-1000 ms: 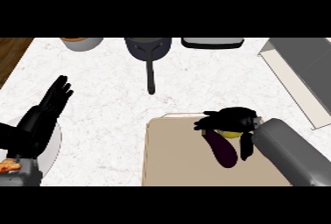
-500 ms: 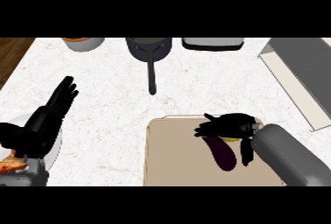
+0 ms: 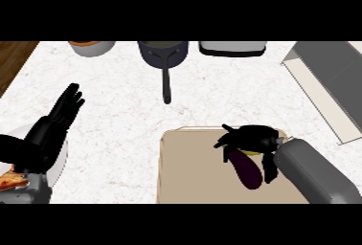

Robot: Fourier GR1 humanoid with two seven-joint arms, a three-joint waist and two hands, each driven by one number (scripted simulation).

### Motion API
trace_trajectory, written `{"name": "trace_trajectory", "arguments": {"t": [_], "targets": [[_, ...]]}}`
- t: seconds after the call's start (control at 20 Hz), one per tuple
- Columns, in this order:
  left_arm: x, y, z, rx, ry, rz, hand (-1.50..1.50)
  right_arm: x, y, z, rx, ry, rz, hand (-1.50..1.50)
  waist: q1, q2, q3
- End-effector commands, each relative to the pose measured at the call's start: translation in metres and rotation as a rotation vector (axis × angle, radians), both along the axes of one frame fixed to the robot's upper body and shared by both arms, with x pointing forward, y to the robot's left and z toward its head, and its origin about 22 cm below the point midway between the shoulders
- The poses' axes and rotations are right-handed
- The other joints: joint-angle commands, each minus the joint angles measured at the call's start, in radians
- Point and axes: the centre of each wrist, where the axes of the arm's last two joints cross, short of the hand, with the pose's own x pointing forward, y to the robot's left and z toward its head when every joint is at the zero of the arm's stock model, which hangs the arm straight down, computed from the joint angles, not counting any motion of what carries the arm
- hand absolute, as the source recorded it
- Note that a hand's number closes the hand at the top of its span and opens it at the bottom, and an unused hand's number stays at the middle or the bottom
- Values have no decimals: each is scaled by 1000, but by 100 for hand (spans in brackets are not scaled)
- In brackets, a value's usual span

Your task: Pick the eggplant from the tray and place it in the tiered shelf

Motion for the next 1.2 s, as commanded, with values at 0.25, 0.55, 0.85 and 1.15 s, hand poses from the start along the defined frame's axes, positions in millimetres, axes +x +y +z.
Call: {"name": "trace_trajectory", "arguments": {"t": [0.25, 0.55, 0.85, 1.15], "targets": [[-6, 9, -8, 2, -6, -1, 0, -14, 1, -39, 108, -59, -56, 150, 11, 38, 29], [6, -4, -4, -18, -11, 17, 0, 24, -17, 12, 388, -50, -142, 150, -5, 35, 28], [-1, 8, -6, 1, 5, 44, 0, 38, -105, 28, 154, -251, -1055, 150, -76, 39, 14], [-3, 11, -6, 13, 9, 58, 0, 63, -133, 82, 189, -498, -1612, 150, -56, 22, 9]]}}
